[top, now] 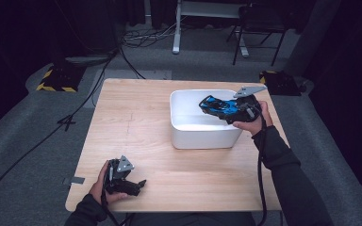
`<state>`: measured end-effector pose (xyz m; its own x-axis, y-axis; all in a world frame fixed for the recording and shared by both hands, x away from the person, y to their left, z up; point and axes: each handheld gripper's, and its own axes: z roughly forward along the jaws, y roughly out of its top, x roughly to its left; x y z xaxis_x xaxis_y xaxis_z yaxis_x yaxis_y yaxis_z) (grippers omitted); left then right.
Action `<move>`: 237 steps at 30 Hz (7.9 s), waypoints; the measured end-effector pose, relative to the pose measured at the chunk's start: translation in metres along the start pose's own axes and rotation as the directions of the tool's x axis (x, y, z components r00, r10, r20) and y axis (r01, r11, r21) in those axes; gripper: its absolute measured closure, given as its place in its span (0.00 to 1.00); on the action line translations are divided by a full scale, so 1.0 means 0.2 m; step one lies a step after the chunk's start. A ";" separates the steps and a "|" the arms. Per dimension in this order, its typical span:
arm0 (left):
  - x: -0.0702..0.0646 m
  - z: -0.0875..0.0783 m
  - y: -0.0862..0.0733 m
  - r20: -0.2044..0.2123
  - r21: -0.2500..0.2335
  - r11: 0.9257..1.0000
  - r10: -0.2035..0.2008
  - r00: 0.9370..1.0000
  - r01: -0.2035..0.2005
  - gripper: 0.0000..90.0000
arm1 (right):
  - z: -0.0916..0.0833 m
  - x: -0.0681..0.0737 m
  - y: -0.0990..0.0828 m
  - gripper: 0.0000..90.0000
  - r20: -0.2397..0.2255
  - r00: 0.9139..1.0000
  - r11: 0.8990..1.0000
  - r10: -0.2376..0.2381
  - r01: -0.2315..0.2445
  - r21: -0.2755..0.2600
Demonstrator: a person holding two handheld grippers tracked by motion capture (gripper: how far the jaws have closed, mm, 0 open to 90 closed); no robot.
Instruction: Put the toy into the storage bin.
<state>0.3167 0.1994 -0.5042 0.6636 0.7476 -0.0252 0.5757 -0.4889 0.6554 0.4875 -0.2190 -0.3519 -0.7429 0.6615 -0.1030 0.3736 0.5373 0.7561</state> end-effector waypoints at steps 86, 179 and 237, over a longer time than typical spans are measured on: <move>-0.01 0.00 0.00 -0.005 -0.001 1.000 -0.006 1.000 0.006 0.01 | 0.05 -0.04 0.06 0.26 -0.136 0.971 0.817 -0.195 0.237 0.525; 0.00 0.00 0.00 -0.001 0.002 1.000 -0.007 1.000 0.007 0.01 | -0.34 0.05 -0.18 0.20 0.143 0.988 0.985 -0.064 0.086 -0.152; 0.00 0.00 0.00 -0.003 0.000 1.000 -0.005 1.000 0.005 0.01 | -0.40 0.17 -0.73 0.18 0.127 0.990 0.991 -0.062 0.076 -0.109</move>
<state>0.3154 0.1993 -0.5044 0.6592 0.7515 -0.0262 0.5789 -0.4850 0.6555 0.3645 -0.3168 -0.4135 -0.6880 0.6880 -0.2308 0.2534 0.5258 0.8120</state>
